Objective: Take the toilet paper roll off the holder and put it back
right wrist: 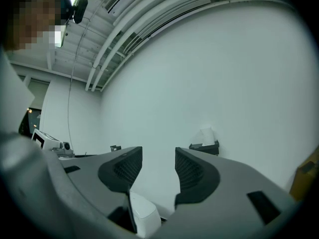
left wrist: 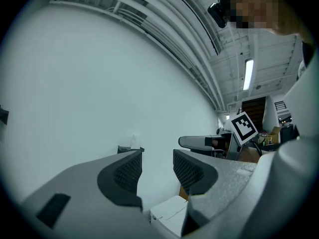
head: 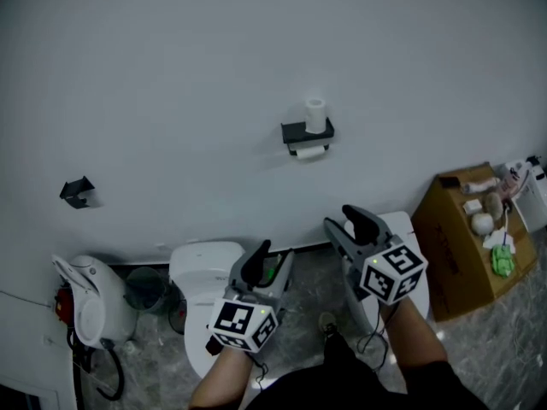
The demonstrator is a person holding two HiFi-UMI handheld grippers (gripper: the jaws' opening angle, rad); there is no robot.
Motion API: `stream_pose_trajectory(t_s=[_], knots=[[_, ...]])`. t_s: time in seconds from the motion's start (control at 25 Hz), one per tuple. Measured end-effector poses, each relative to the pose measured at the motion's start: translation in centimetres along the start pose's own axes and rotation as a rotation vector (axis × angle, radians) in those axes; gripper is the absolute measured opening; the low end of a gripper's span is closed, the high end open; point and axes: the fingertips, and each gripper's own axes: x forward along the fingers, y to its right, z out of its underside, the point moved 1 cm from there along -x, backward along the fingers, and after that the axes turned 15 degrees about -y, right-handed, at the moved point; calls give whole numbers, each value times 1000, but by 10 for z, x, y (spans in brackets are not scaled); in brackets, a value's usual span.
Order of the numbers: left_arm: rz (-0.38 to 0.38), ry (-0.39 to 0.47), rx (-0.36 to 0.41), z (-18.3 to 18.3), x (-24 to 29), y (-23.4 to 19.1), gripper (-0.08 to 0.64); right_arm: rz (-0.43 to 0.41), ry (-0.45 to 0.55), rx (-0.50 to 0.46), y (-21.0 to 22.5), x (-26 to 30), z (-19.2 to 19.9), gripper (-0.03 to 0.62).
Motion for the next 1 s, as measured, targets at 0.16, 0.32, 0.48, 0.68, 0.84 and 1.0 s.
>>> stream_pose_trajectory(t_s=[0.16, 0.32, 0.48, 0.68, 0.84, 1.0], knots=[[-21, 12, 7, -13, 39, -12, 184, -18, 10, -13, 36, 23, -16, 196], [-23, 16, 14, -26, 79, -24, 184, -21, 10, -24, 73, 48, -33, 196], [-34, 16, 14, -36, 120, -42, 184, -27, 15, -36, 110, 79, -50, 198], [-50, 1, -1, -43, 166, -63, 184, -16, -12, -36, 154, 116, -61, 211], [-61, 5, -5, -48, 198, -79, 184, -9, -33, -31, 185, 145, -64, 236], [-69, -2, -16, -52, 228, -89, 184, -12, -56, -34, 214, 171, -68, 242]])
